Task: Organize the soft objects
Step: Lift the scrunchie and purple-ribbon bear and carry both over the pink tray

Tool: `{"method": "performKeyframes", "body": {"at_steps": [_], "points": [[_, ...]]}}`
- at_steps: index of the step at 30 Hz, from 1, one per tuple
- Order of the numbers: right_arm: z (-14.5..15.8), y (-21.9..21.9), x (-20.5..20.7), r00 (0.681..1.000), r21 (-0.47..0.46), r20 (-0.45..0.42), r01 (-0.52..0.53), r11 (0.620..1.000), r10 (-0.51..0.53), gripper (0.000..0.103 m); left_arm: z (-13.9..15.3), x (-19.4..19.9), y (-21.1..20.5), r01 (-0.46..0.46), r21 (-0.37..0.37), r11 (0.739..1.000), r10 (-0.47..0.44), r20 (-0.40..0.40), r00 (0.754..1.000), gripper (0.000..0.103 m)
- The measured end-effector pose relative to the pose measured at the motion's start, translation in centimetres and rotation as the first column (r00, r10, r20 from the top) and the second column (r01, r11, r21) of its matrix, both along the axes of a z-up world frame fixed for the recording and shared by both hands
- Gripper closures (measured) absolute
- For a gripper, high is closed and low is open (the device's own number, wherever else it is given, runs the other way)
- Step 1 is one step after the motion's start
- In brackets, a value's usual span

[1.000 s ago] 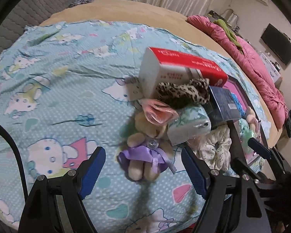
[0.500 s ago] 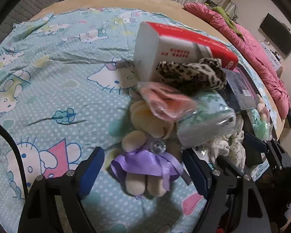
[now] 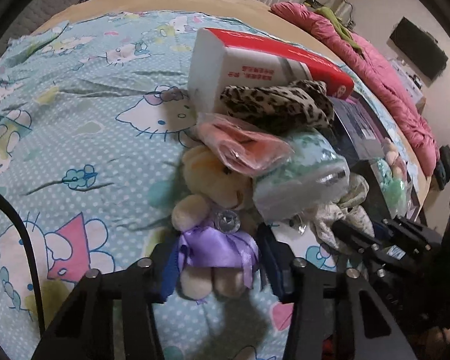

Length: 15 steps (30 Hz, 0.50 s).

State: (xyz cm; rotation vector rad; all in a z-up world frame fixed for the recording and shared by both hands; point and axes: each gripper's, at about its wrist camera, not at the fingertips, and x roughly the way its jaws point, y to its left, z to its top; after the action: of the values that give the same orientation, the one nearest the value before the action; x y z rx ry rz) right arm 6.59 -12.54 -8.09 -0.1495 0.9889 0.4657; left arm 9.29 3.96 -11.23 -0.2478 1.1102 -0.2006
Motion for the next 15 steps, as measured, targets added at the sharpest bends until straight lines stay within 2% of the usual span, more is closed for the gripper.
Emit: {"method": "performKeyframes", "body": {"at_steps": [8,15], "points": [[1.9,0.0,-1.5,0.998,0.054,0.035,-0.046,0.998,0.044,0.084,0.6,-1.5,0.9,-0.039,-0.041,0.998,0.038,-0.013,0.999,0.06],[3.8,-1.2,-2.5,0.996,0.105,0.074,-0.049,0.993,0.041,0.085,2.3,-3.6,1.6,-0.077,-0.012,0.997,0.076,-0.012,0.997,0.06]]}}
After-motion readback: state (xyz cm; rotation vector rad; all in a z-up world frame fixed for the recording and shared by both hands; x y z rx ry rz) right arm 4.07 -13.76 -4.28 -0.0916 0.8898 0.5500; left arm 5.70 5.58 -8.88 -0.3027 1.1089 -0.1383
